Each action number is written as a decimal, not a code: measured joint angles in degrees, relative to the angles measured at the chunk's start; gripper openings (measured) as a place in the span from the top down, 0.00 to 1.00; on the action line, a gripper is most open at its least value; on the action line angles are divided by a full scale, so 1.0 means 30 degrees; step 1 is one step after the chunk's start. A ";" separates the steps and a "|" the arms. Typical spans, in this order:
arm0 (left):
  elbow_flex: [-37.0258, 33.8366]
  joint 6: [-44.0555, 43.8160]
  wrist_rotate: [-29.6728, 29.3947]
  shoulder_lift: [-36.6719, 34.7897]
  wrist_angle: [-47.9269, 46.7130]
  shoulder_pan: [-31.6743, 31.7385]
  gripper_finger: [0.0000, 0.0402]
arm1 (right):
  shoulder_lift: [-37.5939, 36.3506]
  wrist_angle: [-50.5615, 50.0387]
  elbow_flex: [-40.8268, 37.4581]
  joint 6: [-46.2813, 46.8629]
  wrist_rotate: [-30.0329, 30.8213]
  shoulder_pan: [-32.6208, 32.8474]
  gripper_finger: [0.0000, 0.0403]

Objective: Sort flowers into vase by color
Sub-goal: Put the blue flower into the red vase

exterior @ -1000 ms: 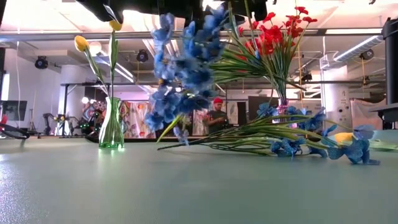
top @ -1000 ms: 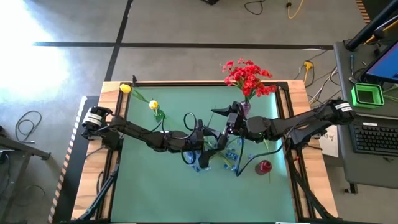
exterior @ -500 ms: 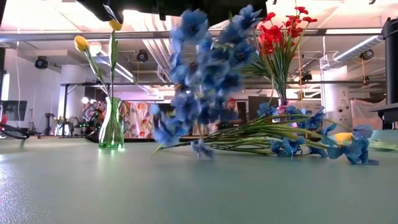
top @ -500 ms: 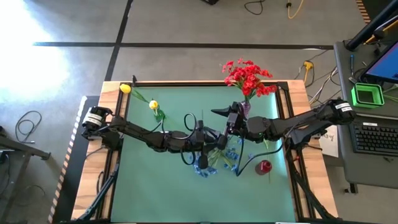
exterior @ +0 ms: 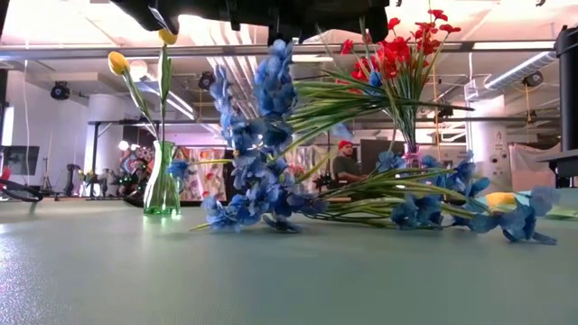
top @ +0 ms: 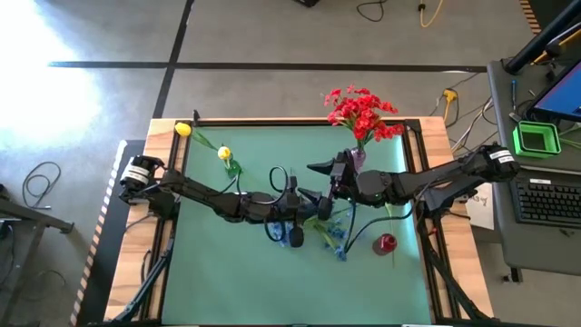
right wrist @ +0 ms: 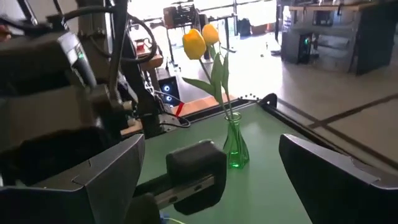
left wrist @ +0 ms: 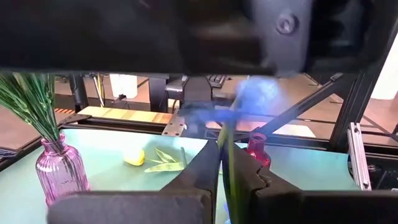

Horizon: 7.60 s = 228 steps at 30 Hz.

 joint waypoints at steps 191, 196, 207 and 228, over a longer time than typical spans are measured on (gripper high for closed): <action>0.2805 0.3891 -0.2598 0.0800 -0.1805 0.1275 1.00 | -0.0342 -1.0622 0.1115 1.5003 0.6635 -0.1326 0.10; 0.2805 0.4697 -0.1714 0.0800 -0.1863 0.1223 1.00 | -0.0313 -1.0683 0.1115 1.4817 0.6536 -0.1325 0.10; 0.2805 0.5184 -0.1676 0.0880 -0.2466 0.1120 1.00 | -0.0306 -1.0859 0.1086 1.4581 0.6615 -0.1326 0.10; 0.2805 0.5074 -0.6878 0.0887 -0.6346 0.0976 1.00 | -0.0328 -1.1725 0.1086 1.4228 0.4981 -0.1326 0.10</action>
